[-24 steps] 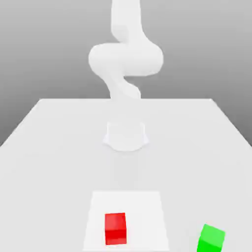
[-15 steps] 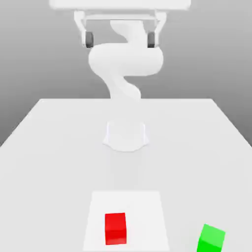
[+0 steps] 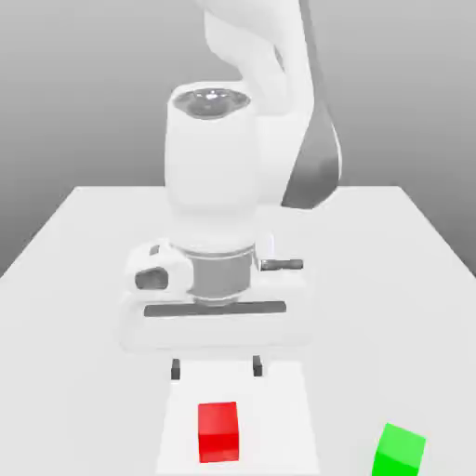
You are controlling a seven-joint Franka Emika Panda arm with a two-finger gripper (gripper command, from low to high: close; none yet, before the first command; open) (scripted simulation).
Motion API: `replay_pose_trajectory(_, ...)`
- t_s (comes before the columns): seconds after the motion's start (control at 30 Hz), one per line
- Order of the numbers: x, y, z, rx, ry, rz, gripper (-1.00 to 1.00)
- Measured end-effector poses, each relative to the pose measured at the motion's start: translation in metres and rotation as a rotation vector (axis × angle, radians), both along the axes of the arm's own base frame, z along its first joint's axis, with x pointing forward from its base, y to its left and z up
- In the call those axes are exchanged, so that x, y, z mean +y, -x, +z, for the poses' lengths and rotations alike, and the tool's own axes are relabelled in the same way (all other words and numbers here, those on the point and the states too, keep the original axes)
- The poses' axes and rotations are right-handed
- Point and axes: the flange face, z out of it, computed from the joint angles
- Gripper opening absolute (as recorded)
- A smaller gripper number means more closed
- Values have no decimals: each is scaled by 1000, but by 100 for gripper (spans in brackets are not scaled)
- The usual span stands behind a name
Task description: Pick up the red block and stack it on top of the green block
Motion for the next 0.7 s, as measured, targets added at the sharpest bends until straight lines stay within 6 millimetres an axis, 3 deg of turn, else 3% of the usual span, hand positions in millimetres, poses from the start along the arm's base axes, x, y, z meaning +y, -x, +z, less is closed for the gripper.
replay_pose_trajectory(0.13,0,2,-52,15,0,2,0)
replay_pose_trajectory(0.17,0,3,-63,16,0,2,-100)
replay_pose_trajectory(0.4,0,3,-65,16,0,2,-100)
replay_pose_trajectory(0.57,2,3,-13,16,0,7,-100)
replay_pose_trajectory(0.7,94,-20,9,18,0,206,-100)
